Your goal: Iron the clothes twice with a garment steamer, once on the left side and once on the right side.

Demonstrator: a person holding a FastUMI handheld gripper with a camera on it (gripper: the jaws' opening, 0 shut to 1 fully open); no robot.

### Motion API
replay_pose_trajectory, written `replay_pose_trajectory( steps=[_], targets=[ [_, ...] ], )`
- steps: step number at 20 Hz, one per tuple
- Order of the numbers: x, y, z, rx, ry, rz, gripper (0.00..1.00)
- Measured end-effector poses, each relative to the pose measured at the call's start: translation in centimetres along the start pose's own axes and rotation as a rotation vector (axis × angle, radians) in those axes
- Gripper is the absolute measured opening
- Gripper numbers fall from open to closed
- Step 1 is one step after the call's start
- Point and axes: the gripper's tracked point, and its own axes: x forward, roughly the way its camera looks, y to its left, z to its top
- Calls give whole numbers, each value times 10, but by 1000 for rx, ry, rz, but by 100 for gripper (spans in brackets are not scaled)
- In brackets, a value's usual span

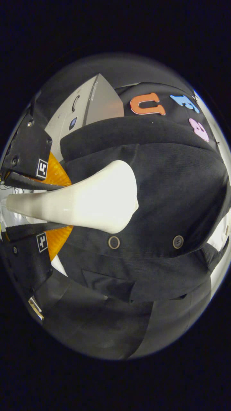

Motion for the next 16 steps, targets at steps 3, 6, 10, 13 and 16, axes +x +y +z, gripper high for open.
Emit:
replay_pose_trajectory(
  steps=[3,6,10,13,16],
  targets=[
    [4,-3,-24,-13,22,-7,47],
    [10,-2,-43,-14,47,-3,47],
    [17,-1,-68,-17,80,8,47],
    [20,-5,-89,-19,112,18,48],
    [19,-7,-107,-26,148,39,47]
  ],
)
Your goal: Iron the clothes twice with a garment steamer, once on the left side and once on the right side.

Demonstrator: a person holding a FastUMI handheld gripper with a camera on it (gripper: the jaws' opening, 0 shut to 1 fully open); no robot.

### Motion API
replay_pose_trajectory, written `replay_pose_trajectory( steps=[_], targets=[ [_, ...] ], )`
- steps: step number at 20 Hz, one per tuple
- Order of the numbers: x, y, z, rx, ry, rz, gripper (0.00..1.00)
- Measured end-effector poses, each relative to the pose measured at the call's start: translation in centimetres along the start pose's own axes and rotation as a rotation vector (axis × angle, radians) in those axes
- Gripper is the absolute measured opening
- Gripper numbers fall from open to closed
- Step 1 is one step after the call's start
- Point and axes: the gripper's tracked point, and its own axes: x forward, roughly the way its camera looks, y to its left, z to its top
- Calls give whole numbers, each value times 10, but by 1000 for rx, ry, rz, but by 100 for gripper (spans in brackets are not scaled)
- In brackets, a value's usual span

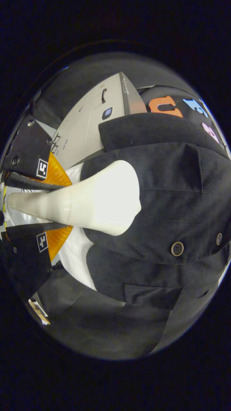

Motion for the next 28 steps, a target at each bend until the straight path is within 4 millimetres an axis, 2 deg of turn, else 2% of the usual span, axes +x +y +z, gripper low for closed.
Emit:
replay_pose_trajectory(
  steps=[3,5,8,10,15,19,24,28],
  targets=[
    [-7,-3,-3,16,5,24,47],
    [-19,-9,7,38,-18,41,47],
    [-47,-29,37,82,-81,62,47],
    [-68,-48,64,113,-135,74,47],
    [-117,-117,139,174,-282,90,47],
    [-148,-157,201,215,-381,117,47],
    [-169,-187,280,262,-482,127,47],
    [-180,-197,338,274,-548,107,47]
  ],
)
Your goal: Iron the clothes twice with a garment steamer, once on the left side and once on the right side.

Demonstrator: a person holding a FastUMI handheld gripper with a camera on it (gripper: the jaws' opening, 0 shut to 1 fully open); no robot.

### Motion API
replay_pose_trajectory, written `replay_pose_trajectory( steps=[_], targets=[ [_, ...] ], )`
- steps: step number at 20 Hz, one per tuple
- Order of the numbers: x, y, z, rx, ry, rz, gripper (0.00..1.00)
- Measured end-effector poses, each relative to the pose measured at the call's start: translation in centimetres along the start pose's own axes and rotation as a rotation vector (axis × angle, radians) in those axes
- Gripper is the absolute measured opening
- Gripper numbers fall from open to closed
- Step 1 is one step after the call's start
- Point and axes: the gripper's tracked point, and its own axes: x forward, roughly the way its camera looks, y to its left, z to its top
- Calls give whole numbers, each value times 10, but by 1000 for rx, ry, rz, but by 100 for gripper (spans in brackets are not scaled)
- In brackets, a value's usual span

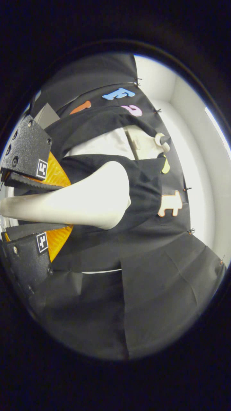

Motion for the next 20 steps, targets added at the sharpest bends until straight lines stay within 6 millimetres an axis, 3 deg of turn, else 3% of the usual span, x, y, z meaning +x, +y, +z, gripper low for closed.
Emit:
replay_pose_trajectory(
  steps=[6,9,13,20],
  targets=[
    [32,9,51,-17,-47,-36,47],
    [41,23,61,-32,-50,-36,47],
    [52,33,57,-82,-42,-62,47],
    [54,28,35,-124,-22,-102,47]
  ],
)
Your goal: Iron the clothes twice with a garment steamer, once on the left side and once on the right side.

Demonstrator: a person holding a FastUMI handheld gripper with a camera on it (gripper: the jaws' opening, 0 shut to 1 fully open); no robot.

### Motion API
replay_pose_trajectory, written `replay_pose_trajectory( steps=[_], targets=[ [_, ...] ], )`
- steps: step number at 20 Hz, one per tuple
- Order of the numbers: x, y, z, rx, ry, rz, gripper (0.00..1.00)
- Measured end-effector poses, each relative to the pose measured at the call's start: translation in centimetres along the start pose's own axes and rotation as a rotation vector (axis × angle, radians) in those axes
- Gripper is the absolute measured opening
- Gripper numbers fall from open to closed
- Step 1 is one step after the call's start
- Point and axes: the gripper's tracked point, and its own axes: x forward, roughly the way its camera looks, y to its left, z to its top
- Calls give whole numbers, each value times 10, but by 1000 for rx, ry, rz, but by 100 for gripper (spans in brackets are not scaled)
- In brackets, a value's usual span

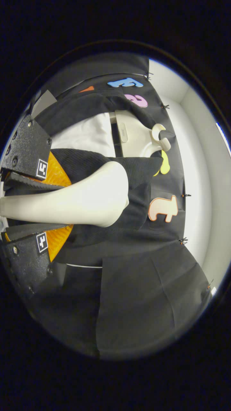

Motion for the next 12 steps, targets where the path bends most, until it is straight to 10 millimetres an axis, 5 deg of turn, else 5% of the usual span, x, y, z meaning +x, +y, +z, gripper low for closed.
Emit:
replay_pose_trajectory(
  steps=[12],
  targets=[
    [-21,6,-95,-22,107,-5,47]
  ],
)
